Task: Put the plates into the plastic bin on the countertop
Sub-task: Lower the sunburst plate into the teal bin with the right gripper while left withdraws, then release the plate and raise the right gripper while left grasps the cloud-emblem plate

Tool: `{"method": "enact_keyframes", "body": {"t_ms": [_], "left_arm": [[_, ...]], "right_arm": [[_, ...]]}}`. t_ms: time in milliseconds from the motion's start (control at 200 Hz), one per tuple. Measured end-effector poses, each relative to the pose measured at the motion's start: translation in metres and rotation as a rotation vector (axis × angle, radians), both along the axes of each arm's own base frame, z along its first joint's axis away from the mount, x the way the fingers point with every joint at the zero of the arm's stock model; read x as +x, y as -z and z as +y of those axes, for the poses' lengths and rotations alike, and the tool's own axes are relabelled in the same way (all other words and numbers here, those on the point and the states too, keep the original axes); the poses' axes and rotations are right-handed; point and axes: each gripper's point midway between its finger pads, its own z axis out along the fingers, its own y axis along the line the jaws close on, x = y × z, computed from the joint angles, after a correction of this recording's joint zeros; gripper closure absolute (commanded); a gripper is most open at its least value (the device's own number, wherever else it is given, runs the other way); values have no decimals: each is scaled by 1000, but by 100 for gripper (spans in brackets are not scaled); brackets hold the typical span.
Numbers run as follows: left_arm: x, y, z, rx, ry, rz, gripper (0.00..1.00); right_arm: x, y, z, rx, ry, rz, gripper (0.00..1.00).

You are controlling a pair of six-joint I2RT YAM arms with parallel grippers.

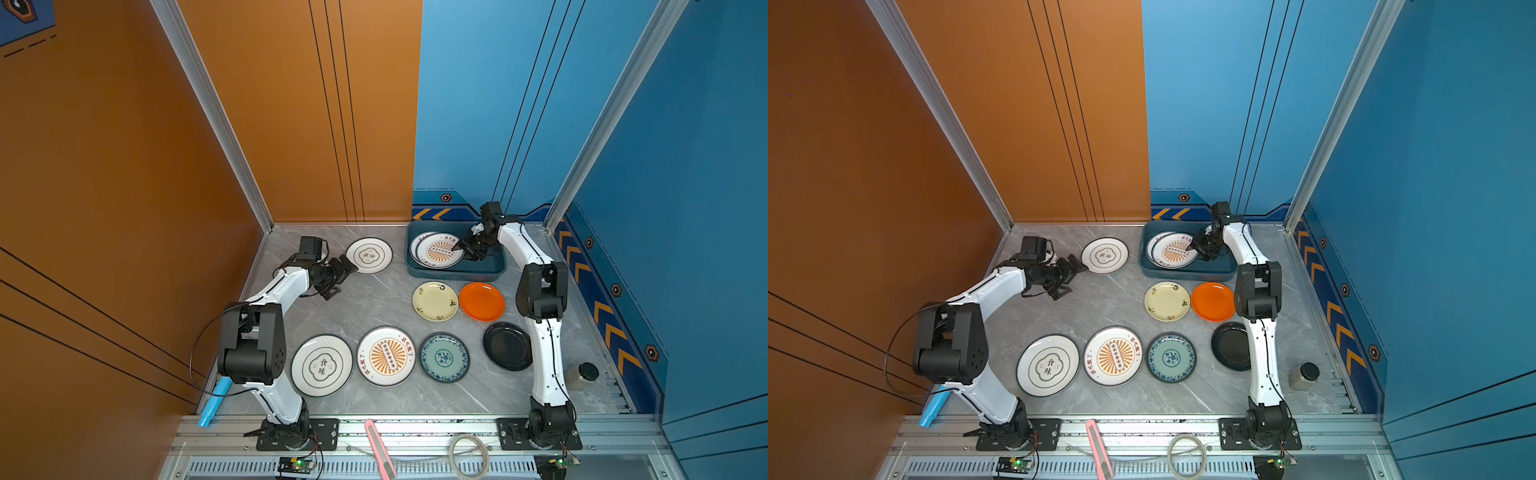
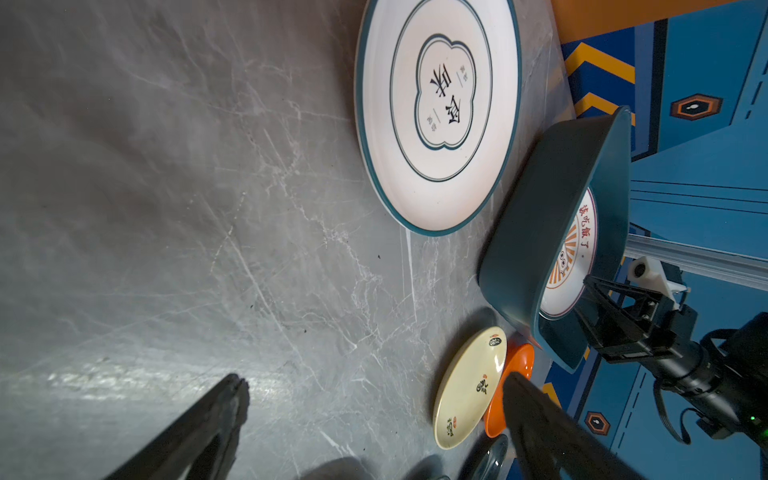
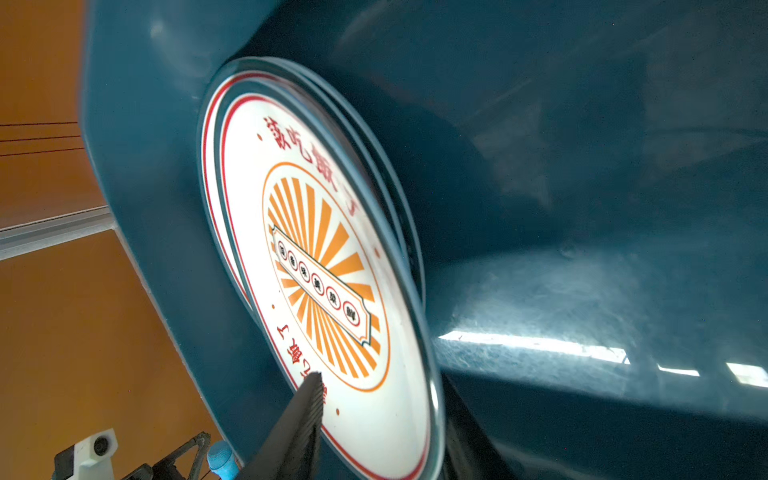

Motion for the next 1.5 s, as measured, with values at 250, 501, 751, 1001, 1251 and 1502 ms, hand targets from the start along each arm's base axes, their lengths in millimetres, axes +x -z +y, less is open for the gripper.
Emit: {"method": "enact_keyframes", "body": {"t_ms": [250, 501, 751, 1001, 1251, 1502], "left_arm": [[13, 6, -8, -3, 12, 6, 1], [21, 25, -12, -12, 3, 33, 1], [35, 43, -13, -25, -21, 51, 4], [59, 57, -13, -53, -68, 18, 16], [89, 61, -12, -73, -127, -45, 34], [112, 68, -11, -93, -179, -82, 58]], "right_arm": [[4, 3, 6, 1, -6, 2, 54], [9, -3, 6, -11, 1, -19, 52], [13, -1, -14, -45, 39, -17, 52], [19, -26, -68, -49, 121, -56, 54], [8, -90, -89, -49, 145, -160, 55], [2, -86, -84, -43, 134, -139, 55]]}}
